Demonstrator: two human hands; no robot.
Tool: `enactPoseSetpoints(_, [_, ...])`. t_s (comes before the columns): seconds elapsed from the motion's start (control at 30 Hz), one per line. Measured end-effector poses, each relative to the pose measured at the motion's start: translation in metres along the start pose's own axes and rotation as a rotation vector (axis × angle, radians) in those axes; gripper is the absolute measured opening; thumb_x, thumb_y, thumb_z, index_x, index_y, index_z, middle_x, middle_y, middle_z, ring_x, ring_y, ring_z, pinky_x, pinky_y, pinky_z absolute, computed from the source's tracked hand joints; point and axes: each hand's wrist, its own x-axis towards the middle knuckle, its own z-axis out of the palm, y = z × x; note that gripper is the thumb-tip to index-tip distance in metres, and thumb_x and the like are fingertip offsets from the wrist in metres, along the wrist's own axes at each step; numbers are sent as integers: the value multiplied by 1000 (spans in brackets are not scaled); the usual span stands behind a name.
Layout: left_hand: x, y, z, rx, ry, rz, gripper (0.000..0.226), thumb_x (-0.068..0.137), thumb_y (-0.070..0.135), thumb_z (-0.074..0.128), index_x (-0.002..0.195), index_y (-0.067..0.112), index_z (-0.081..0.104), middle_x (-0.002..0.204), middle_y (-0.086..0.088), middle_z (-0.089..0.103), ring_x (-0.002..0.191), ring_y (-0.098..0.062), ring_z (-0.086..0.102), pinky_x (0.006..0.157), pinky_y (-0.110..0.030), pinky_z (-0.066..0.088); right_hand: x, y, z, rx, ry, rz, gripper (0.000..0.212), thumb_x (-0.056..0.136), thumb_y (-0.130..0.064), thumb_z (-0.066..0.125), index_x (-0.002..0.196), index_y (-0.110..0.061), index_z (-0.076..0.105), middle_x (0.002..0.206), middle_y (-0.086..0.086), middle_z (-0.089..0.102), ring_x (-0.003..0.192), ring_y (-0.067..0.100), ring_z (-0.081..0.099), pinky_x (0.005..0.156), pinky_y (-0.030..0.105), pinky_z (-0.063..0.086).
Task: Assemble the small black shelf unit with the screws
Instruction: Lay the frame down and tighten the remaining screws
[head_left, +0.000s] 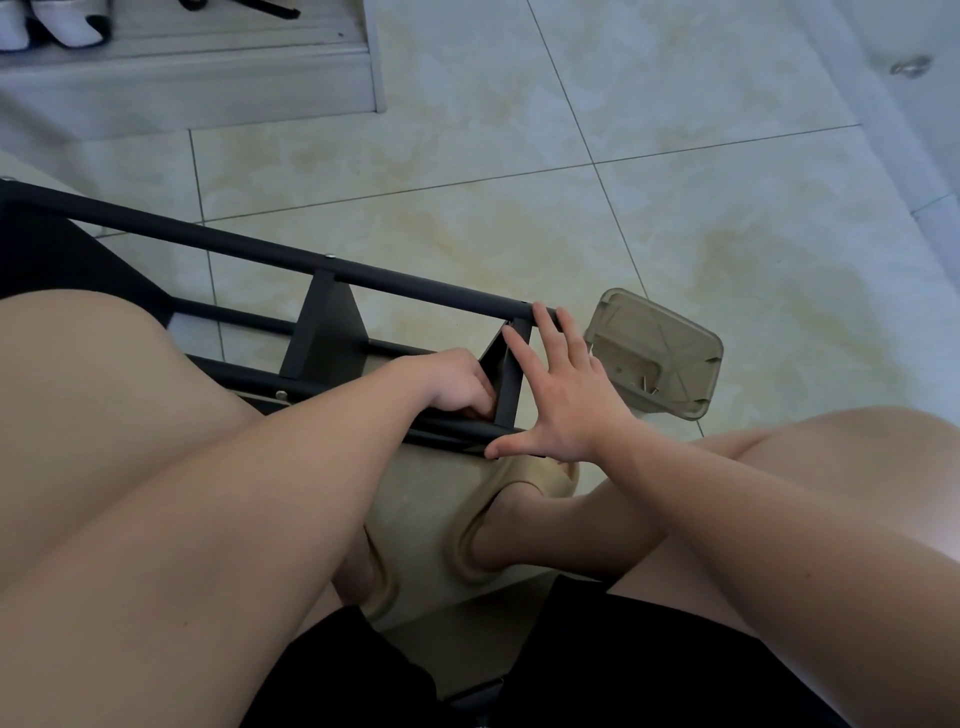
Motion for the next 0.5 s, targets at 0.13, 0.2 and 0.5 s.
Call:
enactPoseSetpoints(0.13, [-1,1,1,-7,-14,-29,16,79,16,67,90,15,79,83,-2,72,75,-21,59,87,-37,53,-1,-1,0,3,-10,1,138,56,-98,51,161,-28,-5,165,6,-28,152,31,-27,119,57,22])
enactPoseSetpoints(0.2, [-1,1,3,-6,6,-48,22,79,17,65,96,10,77,84,-8,72,74,-23,57,84,-37,53,-1,-1,-1,2,-15,0,138,56,-98,50,161,-28,-5,165,6,-28,152,31,-27,119,57,22])
enactPoseSetpoints(0.5, [-2,4,1,-11,-39,-113,5,69,19,65,73,16,63,67,-4,53,66,-23,44,71,-34,37,-1,-1,0,21,-18,0,138,57,-97,53,161,-29,-6,165,6,-30,151,30,-29,120,57,21])
